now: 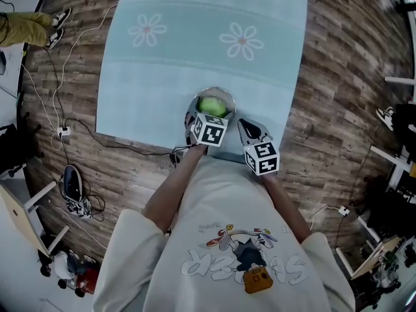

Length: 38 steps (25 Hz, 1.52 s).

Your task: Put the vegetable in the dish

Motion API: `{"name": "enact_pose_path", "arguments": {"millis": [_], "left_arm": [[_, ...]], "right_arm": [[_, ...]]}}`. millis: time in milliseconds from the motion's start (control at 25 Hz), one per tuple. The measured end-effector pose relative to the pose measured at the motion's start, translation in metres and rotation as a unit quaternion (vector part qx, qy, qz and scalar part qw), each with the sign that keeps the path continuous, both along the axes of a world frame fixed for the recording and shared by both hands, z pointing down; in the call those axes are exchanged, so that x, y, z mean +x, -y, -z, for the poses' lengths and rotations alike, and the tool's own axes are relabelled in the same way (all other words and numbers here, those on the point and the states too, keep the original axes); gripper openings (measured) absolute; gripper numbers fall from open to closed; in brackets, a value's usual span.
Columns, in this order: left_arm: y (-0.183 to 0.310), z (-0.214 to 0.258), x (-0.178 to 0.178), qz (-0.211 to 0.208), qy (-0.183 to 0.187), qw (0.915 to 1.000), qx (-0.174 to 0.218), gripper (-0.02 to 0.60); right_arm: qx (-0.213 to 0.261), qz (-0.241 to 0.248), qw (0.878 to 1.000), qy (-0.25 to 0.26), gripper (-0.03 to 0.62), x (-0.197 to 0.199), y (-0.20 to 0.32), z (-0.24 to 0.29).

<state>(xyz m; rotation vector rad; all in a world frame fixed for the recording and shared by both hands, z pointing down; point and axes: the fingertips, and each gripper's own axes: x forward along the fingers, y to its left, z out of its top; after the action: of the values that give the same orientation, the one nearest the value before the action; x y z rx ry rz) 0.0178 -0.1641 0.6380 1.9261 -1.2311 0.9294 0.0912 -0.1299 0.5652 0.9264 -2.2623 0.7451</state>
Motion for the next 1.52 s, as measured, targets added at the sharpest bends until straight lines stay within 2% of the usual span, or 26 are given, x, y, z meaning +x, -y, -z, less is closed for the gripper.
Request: {"name": "enact_pose_path", "arguments": {"millis": [80,280,560,720,800,1000,1240,1320,1440,1520], "left_arm": [[-0.002,0.001,0.000,-0.001,-0.001,1.0000,0.006,0.533],[0.008,0.024,0.001,0.002,-0.035,0.9983,0.047,0.532],[0.008,0.038,-0.011,-0.002,-0.045,0.9975,0.055,0.528],[-0.004,0.038,-0.017,-0.018,-0.032,0.9982,0.048,0.498],[-0.009,0.041,-0.019,-0.015,-0.039,0.9979,0.050,0.448],[-0.020,0.053,-0.021,0.000,-0.057,0.9967,0.057,0.375],[-0.044,0.064,-0.031,-0.011,-0.051,0.9965,0.066,0.228],[-0.052,0.071,-0.042,0.002,-0.048,0.9961,0.074,0.168],[-0.056,0.104,-0.063,0.032,-0.051,0.9918,0.113,0.077],[-0.062,0.126,-0.070,0.032,-0.055,0.9894,0.130,0.072]], "right_arm": [[-0.001,-0.006,1.000,-0.001,0.018,0.002,0.001,-0.001],[-0.007,-0.020,1.000,0.001,0.018,0.005,0.002,-0.003],[-0.008,-0.036,0.999,0.004,0.018,0.004,0.006,-0.001],[-0.007,-0.041,0.999,0.006,0.018,0.003,0.004,0.000],[-0.007,-0.043,0.999,0.007,0.018,0.003,0.001,0.001],[0.002,-0.033,0.999,0.005,0.018,-0.005,-0.003,0.009],[0.013,-0.053,0.999,0.007,0.018,-0.002,0.000,0.018],[0.017,-0.054,0.998,0.005,0.018,-0.003,-0.001,0.023],[0.031,-0.023,0.999,-0.006,0.018,-0.008,-0.004,0.035],[0.040,0.007,0.999,-0.007,0.018,-0.014,-0.010,0.047]]}}
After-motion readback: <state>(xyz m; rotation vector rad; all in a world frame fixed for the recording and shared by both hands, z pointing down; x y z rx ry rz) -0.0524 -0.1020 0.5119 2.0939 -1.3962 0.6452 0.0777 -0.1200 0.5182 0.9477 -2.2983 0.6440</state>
